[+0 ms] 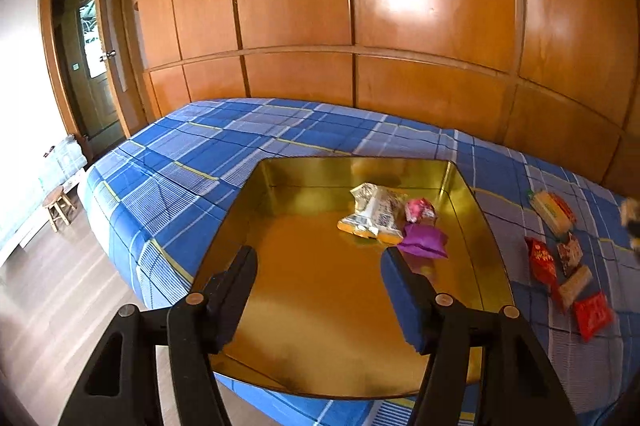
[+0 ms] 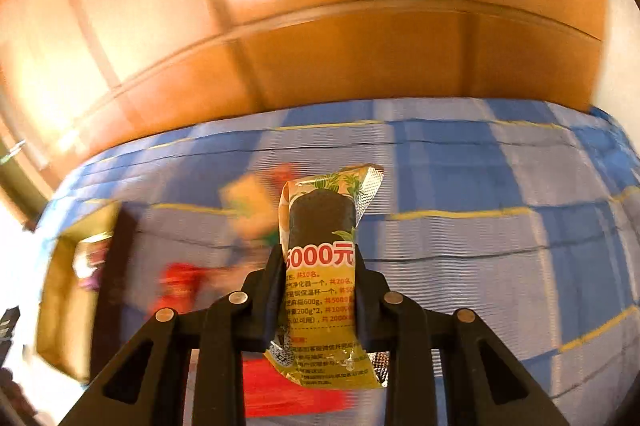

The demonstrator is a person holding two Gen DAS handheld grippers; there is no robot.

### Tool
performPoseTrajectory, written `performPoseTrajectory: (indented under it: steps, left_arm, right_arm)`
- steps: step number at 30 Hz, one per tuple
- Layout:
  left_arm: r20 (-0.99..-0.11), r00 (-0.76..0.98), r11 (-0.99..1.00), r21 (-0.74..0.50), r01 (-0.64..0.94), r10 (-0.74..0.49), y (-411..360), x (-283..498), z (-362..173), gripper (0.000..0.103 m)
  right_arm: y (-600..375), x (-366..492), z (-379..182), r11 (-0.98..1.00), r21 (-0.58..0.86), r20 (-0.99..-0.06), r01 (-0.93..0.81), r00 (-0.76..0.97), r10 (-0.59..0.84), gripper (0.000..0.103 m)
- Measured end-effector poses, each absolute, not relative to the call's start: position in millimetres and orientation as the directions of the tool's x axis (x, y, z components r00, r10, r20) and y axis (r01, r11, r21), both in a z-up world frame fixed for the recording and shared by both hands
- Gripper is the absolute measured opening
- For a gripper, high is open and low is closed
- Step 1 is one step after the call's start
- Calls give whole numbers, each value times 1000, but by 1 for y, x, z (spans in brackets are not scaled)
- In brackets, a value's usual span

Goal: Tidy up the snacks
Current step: 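Carry the yellow bar with the right tool and release it into the tray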

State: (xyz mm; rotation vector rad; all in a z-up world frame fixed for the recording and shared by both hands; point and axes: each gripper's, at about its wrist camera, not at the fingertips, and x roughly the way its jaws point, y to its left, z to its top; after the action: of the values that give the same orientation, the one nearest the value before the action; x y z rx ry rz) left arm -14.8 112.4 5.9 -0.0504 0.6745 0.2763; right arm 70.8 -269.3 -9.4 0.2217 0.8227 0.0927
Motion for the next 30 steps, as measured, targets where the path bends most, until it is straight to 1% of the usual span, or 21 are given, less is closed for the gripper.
performPoseTrajectory:
  steps: [2,8,12,17,22,26,30]
  left_arm:
    - [-624,747,962,33,-270,231,114,-15,5,68]
    - [-623,736,946,21,-323,265,133,-19,3,68]
    - [-616,728,925,2,-380,300,154,-25,3,68]
    - [-630,700,900,-1,-435,337,178,-31,-3,68]
    - [-650,681,894,-6,-449,337,187,-32,-12,68]
    - [-653,681,899,0,-439,332,182,-29,-13,68]
    - [-653,683,904,4,-428,326,176,-27,-13,68]
  right_arm:
    - [-233,71,-5,967,237,-716,-93,656,238,29]
    - [-113,67,7,898,267,-699,-350,570,431,29]
    - [-42,64,3,856,265,-709,-444,512,485,29]
    - [10,68,-23,864,222,-758,-452,478,445,30]
    - [17,72,-51,894,154,-812,-420,461,357,35]
    - [11,63,-49,904,125,-803,-409,493,335,35]
    - [4,55,-30,917,94,-762,-387,566,317,36]
